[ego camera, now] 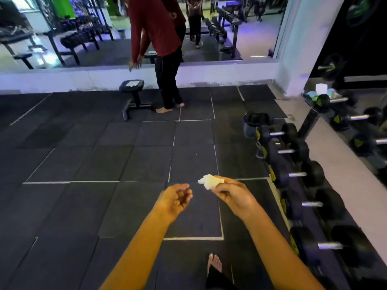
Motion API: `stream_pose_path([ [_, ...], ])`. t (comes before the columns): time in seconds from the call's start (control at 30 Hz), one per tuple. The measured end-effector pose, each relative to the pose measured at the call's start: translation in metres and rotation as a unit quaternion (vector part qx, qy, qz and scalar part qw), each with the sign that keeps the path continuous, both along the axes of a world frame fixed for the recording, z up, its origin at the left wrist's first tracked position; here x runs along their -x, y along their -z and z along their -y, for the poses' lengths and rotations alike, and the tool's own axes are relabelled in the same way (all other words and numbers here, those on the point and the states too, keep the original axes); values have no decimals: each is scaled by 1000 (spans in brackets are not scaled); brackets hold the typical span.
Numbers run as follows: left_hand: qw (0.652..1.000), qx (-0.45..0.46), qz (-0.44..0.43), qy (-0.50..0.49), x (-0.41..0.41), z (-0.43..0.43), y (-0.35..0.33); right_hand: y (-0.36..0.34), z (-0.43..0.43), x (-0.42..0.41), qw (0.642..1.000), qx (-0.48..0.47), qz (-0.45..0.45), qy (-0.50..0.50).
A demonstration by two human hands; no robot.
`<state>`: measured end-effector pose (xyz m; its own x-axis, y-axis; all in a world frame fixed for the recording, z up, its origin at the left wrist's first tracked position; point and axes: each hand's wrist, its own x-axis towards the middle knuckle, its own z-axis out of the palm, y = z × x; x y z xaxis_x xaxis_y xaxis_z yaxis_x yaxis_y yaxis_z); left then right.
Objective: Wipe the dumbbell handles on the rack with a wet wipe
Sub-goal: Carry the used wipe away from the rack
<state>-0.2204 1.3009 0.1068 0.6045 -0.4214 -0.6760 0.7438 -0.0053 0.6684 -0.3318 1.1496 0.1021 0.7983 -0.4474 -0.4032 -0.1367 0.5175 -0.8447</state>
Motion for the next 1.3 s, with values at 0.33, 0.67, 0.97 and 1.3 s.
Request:
stream_pose_path([
  [0.33, 999, 14, -18, -25, -190, 182, -6, -10, 193, -194, 998, 5, -41, 41],
  [0.67, 997, 34, 6, 72, -405, 405, -2, -7, 385, -382, 993, -14, -68, 99],
  [0.97, 987, 21, -2, 158, -538, 616, -15, -27, 555, -489, 981, -57, -19, 186],
  [1.3, 972, -49, -36, 228, -602, 877, 26, 27, 807, -551, 943, -101, -103, 299],
])
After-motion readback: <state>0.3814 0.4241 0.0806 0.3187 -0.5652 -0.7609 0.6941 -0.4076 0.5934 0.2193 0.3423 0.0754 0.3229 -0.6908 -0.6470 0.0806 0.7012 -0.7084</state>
